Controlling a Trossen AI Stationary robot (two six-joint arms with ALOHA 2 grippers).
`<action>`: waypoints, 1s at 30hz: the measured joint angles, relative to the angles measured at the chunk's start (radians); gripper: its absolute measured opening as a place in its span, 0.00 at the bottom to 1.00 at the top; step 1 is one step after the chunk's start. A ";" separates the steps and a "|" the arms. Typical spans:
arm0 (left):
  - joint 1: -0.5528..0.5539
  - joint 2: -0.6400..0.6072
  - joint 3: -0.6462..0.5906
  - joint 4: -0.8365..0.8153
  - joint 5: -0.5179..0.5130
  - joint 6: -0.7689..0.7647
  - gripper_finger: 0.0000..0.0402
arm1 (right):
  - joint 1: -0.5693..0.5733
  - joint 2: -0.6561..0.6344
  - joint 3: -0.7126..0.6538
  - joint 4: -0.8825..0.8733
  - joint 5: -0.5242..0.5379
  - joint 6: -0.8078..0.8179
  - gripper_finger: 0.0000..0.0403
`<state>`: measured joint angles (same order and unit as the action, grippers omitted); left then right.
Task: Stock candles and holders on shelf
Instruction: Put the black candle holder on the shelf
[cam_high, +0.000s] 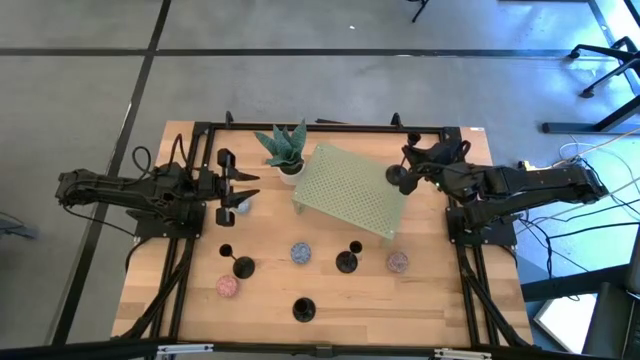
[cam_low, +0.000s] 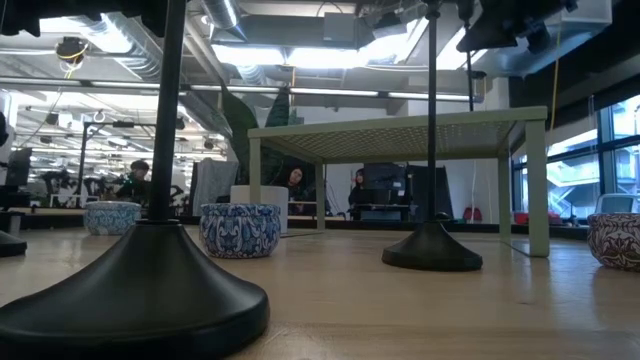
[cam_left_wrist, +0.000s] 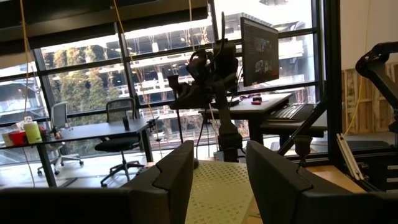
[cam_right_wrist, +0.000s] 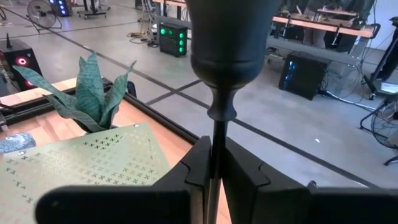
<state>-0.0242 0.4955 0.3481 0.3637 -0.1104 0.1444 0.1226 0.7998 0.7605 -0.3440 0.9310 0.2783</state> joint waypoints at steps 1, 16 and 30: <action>0.000 0.000 0.000 0.000 0.000 0.000 0.36 | 0.000 0.000 0.000 -0.008 0.000 0.005 0.09; 0.000 0.000 0.000 0.000 0.000 0.000 0.36 | 0.000 -0.001 0.000 -0.024 -0.005 0.029 0.09; 0.000 0.000 0.000 -0.001 0.000 0.000 0.36 | 0.000 -0.010 -0.002 -0.039 -0.088 -0.006 0.11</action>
<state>-0.0243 0.4955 0.3481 0.3630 -0.1104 0.1444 0.1230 0.7893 0.7589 -0.3828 0.8431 0.2721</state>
